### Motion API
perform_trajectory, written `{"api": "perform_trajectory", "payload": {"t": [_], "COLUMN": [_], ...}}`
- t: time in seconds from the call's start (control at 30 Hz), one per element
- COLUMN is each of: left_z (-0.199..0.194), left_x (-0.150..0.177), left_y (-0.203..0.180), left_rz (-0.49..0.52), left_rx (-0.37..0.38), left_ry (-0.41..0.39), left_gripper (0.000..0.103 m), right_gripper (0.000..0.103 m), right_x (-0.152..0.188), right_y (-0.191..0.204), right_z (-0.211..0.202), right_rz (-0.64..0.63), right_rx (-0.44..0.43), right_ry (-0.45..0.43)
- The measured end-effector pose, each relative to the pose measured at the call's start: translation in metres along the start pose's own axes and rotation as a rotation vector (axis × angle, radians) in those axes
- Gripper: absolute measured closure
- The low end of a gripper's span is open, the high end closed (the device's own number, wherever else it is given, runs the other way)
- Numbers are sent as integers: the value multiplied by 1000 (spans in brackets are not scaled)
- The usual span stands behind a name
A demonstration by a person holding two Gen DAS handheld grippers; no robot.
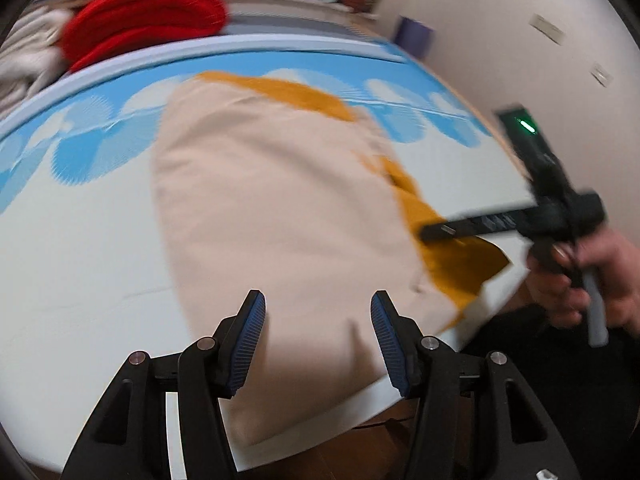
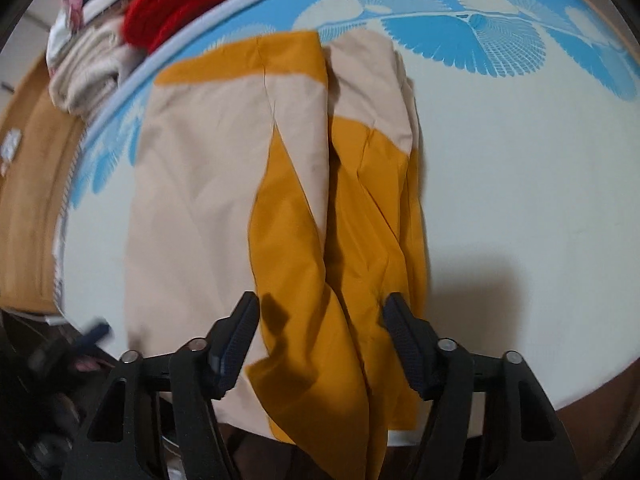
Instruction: Fold large clothes
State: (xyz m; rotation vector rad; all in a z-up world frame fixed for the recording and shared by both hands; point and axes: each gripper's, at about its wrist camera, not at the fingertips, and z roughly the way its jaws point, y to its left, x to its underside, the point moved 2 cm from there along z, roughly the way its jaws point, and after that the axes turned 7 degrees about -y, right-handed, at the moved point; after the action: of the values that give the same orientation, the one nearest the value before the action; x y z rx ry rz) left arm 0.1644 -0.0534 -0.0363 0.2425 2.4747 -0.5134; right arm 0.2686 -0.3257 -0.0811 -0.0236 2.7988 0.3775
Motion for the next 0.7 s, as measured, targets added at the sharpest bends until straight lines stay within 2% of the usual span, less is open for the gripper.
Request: {"api": "perform_trajectory", "payload": {"t": [0.03, 0.07, 0.1, 0.17, 0.27, 0.37, 0.47, 0.57, 0.6, 0.7], "left_z": [3, 6, 8, 14, 22, 24, 32, 47, 56, 68], "left_x": [-1, 0, 0, 1, 1, 2, 6, 17, 25, 39], "left_y": [8, 17, 26, 39, 49, 54, 56, 56, 56, 55], "left_rz": [-25, -55, -88, -137, -198, -227, -259, -280, -267, -248], "left_rx": [-21, -40, -50, -59, -43, 2, 64, 109, 102, 72], "left_ry": [7, 16, 22, 33, 63, 91, 142, 248, 302, 374], "left_gripper": [52, 52, 52, 52, 52, 46, 44, 44, 42, 44], "right_gripper": [50, 60, 79, 93, 96, 96, 96, 96, 96, 96], "right_x": [3, 7, 10, 11, 12, 15, 21, 27, 29, 32], "right_y": [1, 1, 1, 3, 4, -17, -35, -49, -49, -47], "right_z": [3, 4, 4, -2, -22, -54, -55, -32, -25, -2], "right_rz": [-24, -34, -34, -38, -66, 6, 39, 41, 31, -23], "right_rx": [29, 39, 24, -28, -89, -187, -127, -46, -31, 12], "right_ry": [15, 26, 32, 28, -18, -80, -58, 42, 65, 130]}}
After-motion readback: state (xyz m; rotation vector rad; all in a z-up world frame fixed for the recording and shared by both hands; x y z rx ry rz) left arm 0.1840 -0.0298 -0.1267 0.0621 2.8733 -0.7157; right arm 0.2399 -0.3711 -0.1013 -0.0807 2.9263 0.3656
